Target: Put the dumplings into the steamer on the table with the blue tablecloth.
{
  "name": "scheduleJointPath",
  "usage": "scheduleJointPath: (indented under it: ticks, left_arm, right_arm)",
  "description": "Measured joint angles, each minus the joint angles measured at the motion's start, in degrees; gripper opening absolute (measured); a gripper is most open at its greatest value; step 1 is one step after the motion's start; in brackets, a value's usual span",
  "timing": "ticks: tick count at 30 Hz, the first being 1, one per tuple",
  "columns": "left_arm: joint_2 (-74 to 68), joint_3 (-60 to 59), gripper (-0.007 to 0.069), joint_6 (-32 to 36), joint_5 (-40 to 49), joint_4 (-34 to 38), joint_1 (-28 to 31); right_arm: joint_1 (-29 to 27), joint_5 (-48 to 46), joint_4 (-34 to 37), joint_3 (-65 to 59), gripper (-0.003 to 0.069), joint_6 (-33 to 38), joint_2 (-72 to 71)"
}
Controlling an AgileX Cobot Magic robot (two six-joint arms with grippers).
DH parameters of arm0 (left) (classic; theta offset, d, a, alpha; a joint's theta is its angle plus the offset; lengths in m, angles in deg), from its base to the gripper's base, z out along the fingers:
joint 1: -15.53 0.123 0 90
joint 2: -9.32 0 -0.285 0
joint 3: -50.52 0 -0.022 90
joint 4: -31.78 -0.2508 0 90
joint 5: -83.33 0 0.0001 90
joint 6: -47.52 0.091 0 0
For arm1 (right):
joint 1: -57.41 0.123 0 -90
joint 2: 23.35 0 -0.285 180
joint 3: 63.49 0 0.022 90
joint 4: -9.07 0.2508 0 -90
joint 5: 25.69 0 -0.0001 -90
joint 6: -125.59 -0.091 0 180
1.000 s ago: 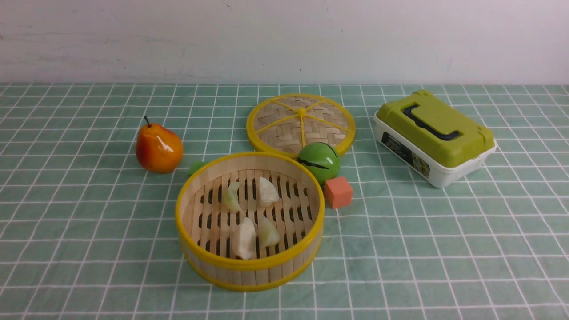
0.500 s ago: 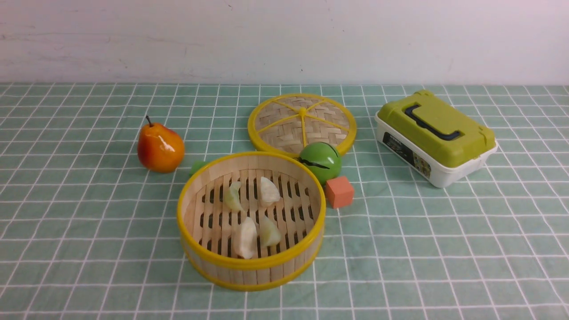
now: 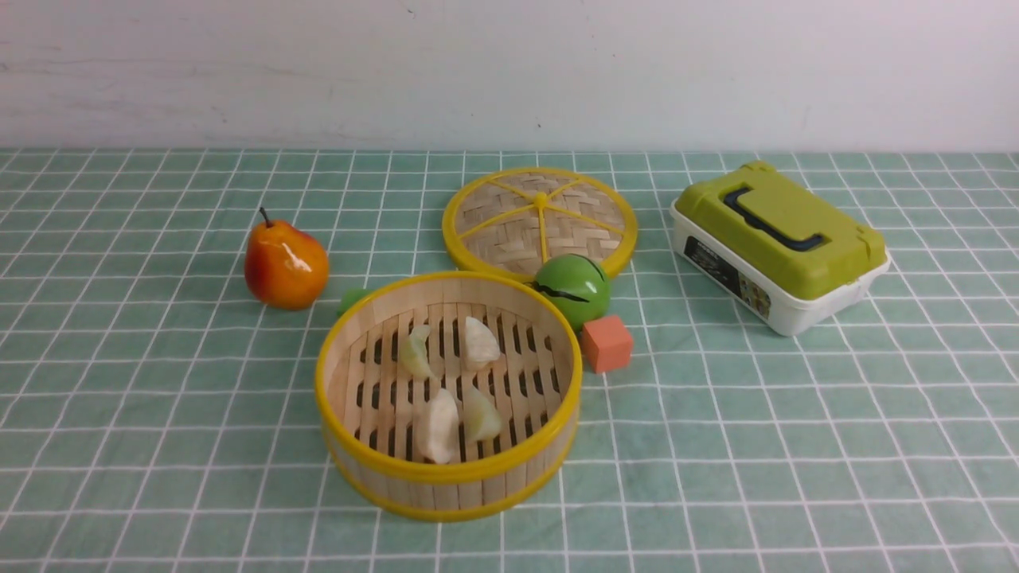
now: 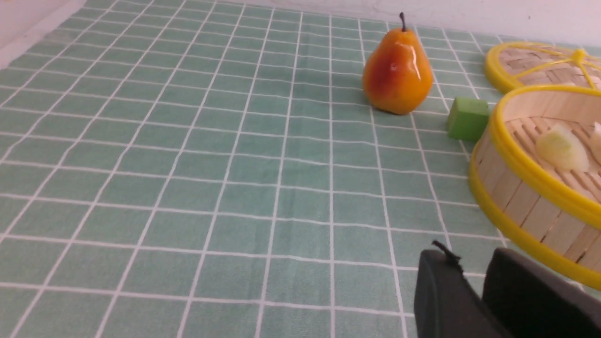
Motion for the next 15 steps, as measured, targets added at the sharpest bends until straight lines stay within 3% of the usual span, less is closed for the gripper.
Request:
scheduleJointPath:
  ticks: [2,3,15]
  left_arm:
    - [0.0,-1.3,-0.0004,4.6,-0.9,4.4,0.1]
    - [0.0,-1.9,-0.0014,5.4,-1.2,5.1,0.1]
    - [0.0,-5.7,-0.0014,7.6,1.1,7.5,0.1]
  right_arm:
    - [0.0,0.0,0.0,0.0,0.0042,0.0,0.0]
    - [0.0,0.0,0.0,0.0,0.0042,0.0,0.0]
    - [0.0,0.0,0.0,0.0,0.0059,0.0,0.0]
